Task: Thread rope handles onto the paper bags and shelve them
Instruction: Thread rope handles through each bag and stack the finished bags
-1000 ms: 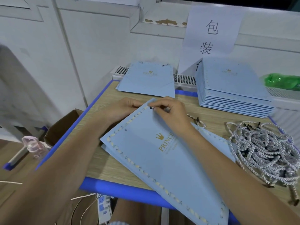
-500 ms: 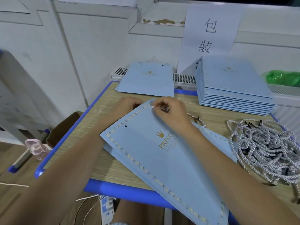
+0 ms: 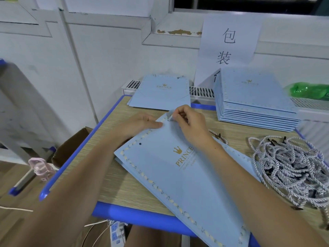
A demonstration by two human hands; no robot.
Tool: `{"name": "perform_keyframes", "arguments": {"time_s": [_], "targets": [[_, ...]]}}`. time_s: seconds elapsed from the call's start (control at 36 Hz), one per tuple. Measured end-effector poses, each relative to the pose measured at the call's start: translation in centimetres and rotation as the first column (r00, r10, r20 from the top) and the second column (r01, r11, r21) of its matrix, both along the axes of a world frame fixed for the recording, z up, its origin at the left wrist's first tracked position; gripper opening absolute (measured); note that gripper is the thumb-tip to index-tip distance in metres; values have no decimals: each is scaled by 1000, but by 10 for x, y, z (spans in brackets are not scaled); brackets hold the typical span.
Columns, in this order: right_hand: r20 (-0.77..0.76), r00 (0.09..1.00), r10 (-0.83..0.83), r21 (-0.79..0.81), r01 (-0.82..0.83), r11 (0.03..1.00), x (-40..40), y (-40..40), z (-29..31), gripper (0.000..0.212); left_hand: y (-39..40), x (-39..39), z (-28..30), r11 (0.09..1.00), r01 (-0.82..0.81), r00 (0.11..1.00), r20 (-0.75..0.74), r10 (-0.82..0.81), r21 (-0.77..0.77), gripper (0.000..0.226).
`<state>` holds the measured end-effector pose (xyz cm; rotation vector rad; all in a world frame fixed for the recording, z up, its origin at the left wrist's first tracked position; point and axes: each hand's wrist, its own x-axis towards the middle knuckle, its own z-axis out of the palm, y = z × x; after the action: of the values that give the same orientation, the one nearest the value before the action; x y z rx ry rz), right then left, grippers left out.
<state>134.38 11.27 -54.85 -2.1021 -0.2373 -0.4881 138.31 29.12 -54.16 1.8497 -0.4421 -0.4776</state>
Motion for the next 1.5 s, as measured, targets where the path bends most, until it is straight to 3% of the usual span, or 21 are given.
{"name": "perform_keyframes", "arguments": {"time_s": [0.11,0.22,0.28,0.33,0.36,0.44,0.5,0.56,0.58,0.67,0.75,0.81,0.89,1.0,1.08,1.17,1.25,1.39,1.5], "targets": [[7,1000,8,-18,-8,1000,-2,-7,18,11,3,3,2,999,-41,999,9,41,-4,31],[-172,985,27,-150,-53,987,-7,-30,32,19,12,3,5,993,-118,990,75,116,31,49],[-181,979,-92,-303,33,952,-10,-47,37,16,18,6,7,986,-166,981,105,163,20,46],[-154,954,-256,-525,140,840,-15,-63,39,7,22,11,6,980,-197,972,130,195,2,58],[-141,939,-315,-608,169,776,-17,-69,38,16,24,14,4,979,-201,971,131,199,6,62],[-164,903,-398,-663,198,722,-22,-82,37,42,31,27,-7,973,-222,970,113,215,60,56],[-211,884,-416,-647,193,738,-23,-89,42,36,37,41,-18,973,-225,971,94,220,48,77],[-339,866,-367,-554,132,822,-27,-91,48,24,38,45,-20,972,-228,972,73,224,58,90],[-409,861,-302,-465,88,881,-29,-89,50,23,32,33,-10,971,-227,972,69,222,69,84],[-527,850,12,-10,-20,1000,-31,-70,48,24,19,13,-1,976,-216,975,60,215,25,30],[-462,832,309,371,-135,919,-30,-41,42,13,9,6,-1,982,-187,979,75,187,-13,22],[-416,816,400,480,-177,859,-27,-25,36,14,10,5,3,977,-214,975,61,212,20,24],[-403,816,415,575,-127,808,-20,-15,27,21,17,9,8,943,-243,970,38,241,228,38],[-489,835,253,356,-74,931,-18,-17,16,17,33,4,15,845,-108,994,69,84,523,47],[-459,886,65,41,-52,998,-19,-23,12,21,41,1,18,842,37,999,8,-49,538,51],[-354,931,-93,-308,-22,951,-21,-28,12,50,42,1,17,841,55,997,15,-74,538,48],[-270,961,-55,-395,-58,917,-25,-31,12,60,42,-1,18,849,58,997,6,-71,525,42],[-283,921,268,-332,-357,873,-29,-34,14,37,41,-1,19,869,68,998,-24,-65,491,38],[-253,929,269,-384,-351,854,-29,-27,10,19,41,-2,18,885,49,999,-11,-50,462,38]]}}
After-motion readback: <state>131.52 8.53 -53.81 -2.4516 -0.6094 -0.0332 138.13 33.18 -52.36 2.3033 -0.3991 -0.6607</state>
